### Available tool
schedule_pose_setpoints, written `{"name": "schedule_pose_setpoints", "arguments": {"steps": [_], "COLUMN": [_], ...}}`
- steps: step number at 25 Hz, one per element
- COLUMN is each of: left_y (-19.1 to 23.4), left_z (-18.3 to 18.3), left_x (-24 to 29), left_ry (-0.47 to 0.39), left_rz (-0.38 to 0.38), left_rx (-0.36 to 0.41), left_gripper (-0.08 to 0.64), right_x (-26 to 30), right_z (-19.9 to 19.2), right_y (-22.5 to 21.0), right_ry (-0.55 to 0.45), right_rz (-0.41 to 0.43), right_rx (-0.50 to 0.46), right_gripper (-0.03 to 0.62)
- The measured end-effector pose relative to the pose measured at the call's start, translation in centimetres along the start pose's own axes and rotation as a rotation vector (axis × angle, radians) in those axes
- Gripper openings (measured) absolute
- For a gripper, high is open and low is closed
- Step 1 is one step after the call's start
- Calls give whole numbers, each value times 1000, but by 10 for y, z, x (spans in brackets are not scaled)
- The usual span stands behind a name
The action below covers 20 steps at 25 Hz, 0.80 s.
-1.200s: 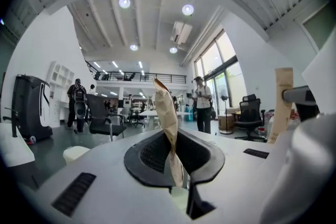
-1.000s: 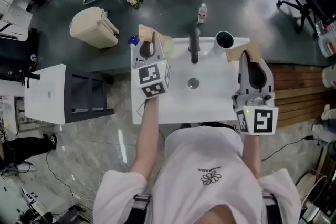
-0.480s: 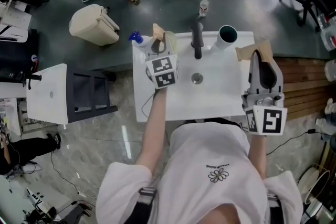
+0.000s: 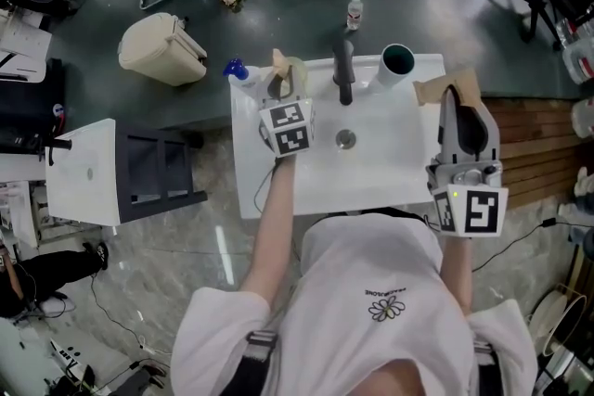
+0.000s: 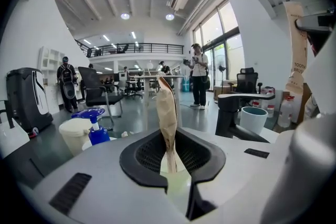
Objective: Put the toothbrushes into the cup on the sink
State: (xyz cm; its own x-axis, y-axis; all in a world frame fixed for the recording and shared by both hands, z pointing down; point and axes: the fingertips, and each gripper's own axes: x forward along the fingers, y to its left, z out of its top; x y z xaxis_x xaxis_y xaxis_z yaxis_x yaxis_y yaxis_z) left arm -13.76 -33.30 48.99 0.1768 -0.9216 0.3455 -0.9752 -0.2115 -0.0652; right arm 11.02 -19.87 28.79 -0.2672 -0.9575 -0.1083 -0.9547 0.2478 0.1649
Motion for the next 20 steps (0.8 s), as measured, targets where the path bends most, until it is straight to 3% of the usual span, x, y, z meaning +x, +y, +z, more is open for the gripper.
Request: {"name": "schedule_pose_setpoints", "arguments": {"steps": [12, 20], "left_y": [-1, -10], "left_z": [20, 95], "left_x": [-10, -52], "left_ry": [-63, -257], "left_rz": [-16, -35], "left_rx": [-11, -12], "left_gripper": [108, 126], "right_x": [-5, -5], "right_z": [3, 8], "right_y": [3, -6], "right_ry": [-18, -42], "right_rz": [3, -8], "right_rx": [12, 17], "right_gripper": [28, 28]}}
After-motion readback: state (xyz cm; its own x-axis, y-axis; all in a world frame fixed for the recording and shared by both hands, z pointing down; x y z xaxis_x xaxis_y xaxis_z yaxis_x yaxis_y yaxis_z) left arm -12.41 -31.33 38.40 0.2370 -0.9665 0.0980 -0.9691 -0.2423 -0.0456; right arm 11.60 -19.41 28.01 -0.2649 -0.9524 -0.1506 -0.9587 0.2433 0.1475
